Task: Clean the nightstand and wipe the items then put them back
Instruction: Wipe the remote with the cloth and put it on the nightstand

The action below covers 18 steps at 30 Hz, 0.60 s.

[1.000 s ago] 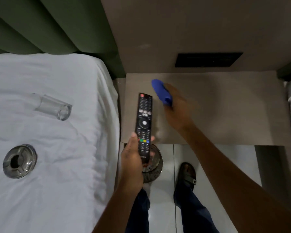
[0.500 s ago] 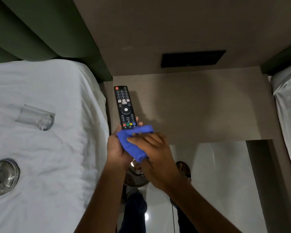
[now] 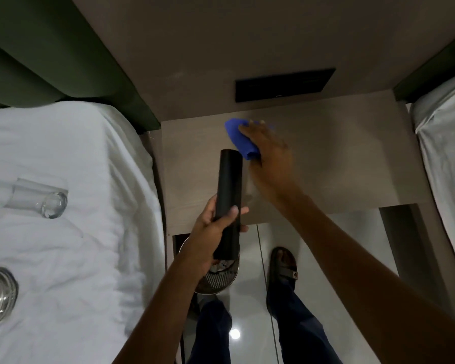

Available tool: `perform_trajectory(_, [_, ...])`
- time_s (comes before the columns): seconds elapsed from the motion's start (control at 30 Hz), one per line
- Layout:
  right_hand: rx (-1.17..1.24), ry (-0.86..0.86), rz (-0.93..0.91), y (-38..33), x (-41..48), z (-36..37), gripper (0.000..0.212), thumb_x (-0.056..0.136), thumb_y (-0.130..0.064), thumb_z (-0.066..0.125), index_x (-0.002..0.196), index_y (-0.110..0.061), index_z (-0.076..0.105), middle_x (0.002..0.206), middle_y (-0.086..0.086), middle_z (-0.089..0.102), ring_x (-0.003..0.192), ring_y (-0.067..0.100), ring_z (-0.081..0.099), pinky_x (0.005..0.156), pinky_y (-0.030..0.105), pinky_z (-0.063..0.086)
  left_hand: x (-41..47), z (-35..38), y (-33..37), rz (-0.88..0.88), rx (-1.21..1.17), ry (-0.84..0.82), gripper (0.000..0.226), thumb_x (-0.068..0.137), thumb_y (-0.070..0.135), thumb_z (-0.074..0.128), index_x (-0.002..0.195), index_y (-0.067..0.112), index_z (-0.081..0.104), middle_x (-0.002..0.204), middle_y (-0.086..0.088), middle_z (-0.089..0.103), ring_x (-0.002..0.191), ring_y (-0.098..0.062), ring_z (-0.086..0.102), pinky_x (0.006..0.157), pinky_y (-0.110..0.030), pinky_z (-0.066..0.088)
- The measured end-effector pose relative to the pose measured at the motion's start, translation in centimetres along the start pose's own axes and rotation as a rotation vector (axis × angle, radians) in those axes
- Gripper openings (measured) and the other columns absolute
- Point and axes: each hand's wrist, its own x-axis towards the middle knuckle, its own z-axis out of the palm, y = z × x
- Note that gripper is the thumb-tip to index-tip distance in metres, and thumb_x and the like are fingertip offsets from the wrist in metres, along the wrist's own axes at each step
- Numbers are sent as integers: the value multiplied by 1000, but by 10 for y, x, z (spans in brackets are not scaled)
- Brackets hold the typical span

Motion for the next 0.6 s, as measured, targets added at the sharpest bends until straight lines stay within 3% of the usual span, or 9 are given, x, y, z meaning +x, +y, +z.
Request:
perform_trajectory(0.1, [39,-126,-48,12,1,10,58,78,11,52,132,-10,52,144,14,47,137,26,38,112,50,30,22,15,5,-23,-37,101,41,100,47,37,133,28,51,103,1,76,85,-21,72,81,-37,55])
perform_trajectory(0.17, [78,-139,-46,18,-14,16,58,77,12,53,131,-9,54,140,15,51,133,27,44,109,51,34,43,21,6,-144,-245,203,44,99,47,41,128,19,57,96,-3,75,85,-21,69,88,-39,51])
perform_trajectory(0.23, [137,-189,-9,25,-34,22,57,78,11,53,131,-9,53,139,13,52,131,26,45,109,51,33,60,32,8,-271,-508,260,49,94,46,49,127,12,60,102,-9,69,94,-26,64,97,-41,48])
perform_trajectory(0.3, [190,-244,45,33,-57,25,53,84,8,51,134,-9,49,142,13,48,134,25,40,113,49,29,76,38,7,-250,-580,294,50,95,40,47,130,6,57,99,-11,67,91,-26,64,92,-40,49])
perform_trajectory(0.4, [323,-200,175,50,-84,23,49,87,7,51,133,-12,51,140,11,49,128,21,46,109,35,37,101,45,2,-232,-473,279,49,96,35,44,134,5,52,105,-10,64,96,-25,62,87,-41,49])
perform_trajectory(0.5, [356,-198,284,75,-97,11,47,85,6,53,124,-19,59,122,6,62,98,12,57,84,23,45,122,57,-9,-254,-375,293,40,96,38,50,124,11,60,103,-7,66,93,-23,62,83,-37,52])
perform_trajectory(0.57, [463,-195,424,98,-95,-1,46,85,8,53,115,-25,63,102,-1,66,77,8,58,70,25,46,135,64,-21,-192,-95,286,24,94,34,56,108,16,65,95,-4,68,85,-21,65,74,-33,55])
perform_trajectory(0.6, [501,-167,500,113,-91,-9,46,85,7,51,111,-29,62,96,-9,66,76,4,59,69,25,48,143,68,-29,-165,70,273,19,92,31,61,104,17,66,96,-5,71,86,-21,68,71,-31,56])
